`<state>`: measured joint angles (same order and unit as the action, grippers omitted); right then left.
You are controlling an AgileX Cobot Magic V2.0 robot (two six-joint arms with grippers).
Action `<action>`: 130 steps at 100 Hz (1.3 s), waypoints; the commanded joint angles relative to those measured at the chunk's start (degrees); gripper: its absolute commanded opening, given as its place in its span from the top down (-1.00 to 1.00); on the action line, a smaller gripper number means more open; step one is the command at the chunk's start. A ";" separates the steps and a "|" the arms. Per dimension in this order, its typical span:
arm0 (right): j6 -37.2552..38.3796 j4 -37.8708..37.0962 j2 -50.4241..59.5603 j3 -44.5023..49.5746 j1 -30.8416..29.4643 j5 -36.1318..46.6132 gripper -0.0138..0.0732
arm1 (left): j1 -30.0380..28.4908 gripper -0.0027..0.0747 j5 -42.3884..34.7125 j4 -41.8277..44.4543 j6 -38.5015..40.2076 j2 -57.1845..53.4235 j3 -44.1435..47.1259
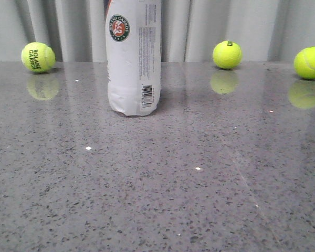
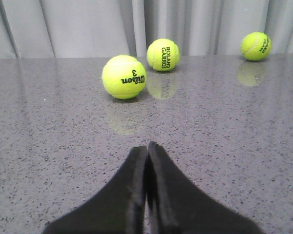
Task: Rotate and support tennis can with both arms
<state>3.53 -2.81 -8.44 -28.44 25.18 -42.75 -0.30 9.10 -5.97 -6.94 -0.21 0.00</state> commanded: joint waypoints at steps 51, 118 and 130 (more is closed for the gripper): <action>-0.25 -1.47 -0.68 0.52 -2.51 11.89 0.84 | 0.34 0.98 -4.22 -0.22 0.63 -1.99 2.62; 5.39 -1.07 0.29 24.77 -20.08 48.78 0.84 | 0.34 0.98 -4.22 -0.22 0.63 -1.99 2.62; 5.39 -1.07 2.75 27.68 -22.64 48.62 0.84 | 0.34 0.98 -4.22 -0.22 0.63 -1.99 2.62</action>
<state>8.58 -3.24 -6.54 -0.90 4.32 0.75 -0.30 9.23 -5.97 -6.84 -0.21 0.00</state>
